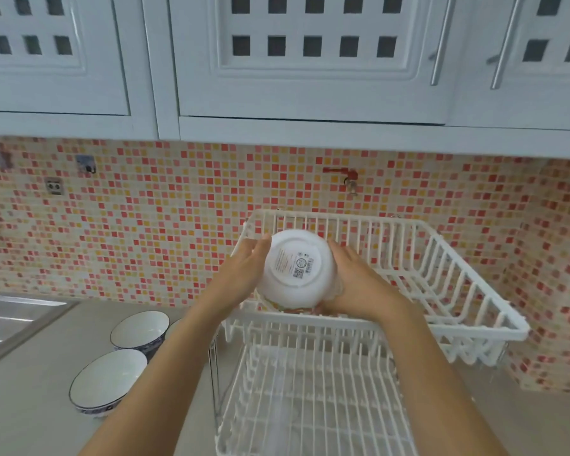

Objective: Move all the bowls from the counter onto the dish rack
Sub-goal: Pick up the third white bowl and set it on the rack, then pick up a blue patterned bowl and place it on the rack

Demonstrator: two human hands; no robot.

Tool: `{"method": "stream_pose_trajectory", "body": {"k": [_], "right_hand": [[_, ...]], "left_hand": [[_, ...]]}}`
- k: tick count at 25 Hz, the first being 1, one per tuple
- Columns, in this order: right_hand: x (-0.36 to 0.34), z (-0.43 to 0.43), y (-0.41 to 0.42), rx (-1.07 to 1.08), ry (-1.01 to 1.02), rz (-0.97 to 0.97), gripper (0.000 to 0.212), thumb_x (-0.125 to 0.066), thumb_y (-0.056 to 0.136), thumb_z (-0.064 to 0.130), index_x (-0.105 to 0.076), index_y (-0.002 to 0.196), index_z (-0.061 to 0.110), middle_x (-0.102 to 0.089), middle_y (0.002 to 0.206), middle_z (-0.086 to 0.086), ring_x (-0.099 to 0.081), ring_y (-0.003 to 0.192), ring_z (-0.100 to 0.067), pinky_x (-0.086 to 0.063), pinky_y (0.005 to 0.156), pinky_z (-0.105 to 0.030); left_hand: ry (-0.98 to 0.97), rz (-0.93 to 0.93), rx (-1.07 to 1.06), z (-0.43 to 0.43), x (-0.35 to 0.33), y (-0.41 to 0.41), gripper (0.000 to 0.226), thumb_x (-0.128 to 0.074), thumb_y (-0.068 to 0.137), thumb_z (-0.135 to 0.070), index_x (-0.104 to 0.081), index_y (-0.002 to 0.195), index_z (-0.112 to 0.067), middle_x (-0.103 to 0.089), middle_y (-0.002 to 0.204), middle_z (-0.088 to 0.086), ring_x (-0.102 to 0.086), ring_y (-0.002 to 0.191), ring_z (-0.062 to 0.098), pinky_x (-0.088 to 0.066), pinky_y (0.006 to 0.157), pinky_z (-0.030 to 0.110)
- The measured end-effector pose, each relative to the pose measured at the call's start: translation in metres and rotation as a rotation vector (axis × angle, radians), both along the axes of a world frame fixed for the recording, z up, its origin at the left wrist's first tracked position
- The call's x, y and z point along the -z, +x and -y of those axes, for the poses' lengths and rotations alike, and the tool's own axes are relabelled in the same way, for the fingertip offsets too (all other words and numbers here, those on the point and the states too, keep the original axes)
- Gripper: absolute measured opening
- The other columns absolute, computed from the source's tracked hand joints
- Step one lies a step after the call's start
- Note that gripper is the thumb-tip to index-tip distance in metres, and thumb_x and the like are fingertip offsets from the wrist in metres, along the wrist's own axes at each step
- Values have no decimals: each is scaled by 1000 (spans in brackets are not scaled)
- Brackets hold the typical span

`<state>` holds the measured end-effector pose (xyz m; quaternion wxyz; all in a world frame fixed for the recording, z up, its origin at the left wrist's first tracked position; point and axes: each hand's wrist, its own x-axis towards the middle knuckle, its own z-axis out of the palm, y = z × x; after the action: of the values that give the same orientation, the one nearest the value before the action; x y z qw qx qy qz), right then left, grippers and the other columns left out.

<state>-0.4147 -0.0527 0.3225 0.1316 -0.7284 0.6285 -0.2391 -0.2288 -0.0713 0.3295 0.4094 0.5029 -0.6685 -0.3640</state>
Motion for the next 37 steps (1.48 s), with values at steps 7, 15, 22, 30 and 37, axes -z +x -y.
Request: {"method": "stream_pose_trajectory", "body": {"k": [7,15,22,30,37], "right_hand": [[-37,-17,-1,24,47,-75,107,-63,81,3,16,151,23,19,160,7,3,149,-12,-28,116,-38],[-36,-9,166,-197,-438,89,68,-31,100,42,6,152,19,15,161,3,16,147,-8,5,118,-28],[41,57,312,-189,-391,101,71,-25,98,50,6,152,16,13,161,-3,13,148,-16,8,115,-28],[237,159,387,63,61,-16,80,-37,93,53,-12,151,4,-13,158,-22,-15,146,-34,-21,118,-44],[318,164,394,232,536,127,56,-44,95,29,-25,142,7,-54,132,-15,-57,115,-33,-46,90,-36]], "left_hand": [[-198,-65,-182,-13,-10,18,51,-25,101,-45,-34,146,-24,-40,147,-8,-38,136,12,-28,104,30],[-244,-81,-304,29,-15,119,52,-26,100,-43,-32,148,-24,-35,154,-5,-32,142,13,-24,116,32],[-104,214,-513,73,46,259,46,-26,104,-30,-43,140,-6,-47,145,13,-43,133,26,-33,103,33],[373,542,-410,137,238,347,60,-34,101,-32,-19,149,-1,-28,155,18,-31,141,34,-26,113,39],[625,477,-445,143,320,350,69,-39,93,-6,-4,152,-5,-46,138,22,-51,120,41,-43,101,44]]}}
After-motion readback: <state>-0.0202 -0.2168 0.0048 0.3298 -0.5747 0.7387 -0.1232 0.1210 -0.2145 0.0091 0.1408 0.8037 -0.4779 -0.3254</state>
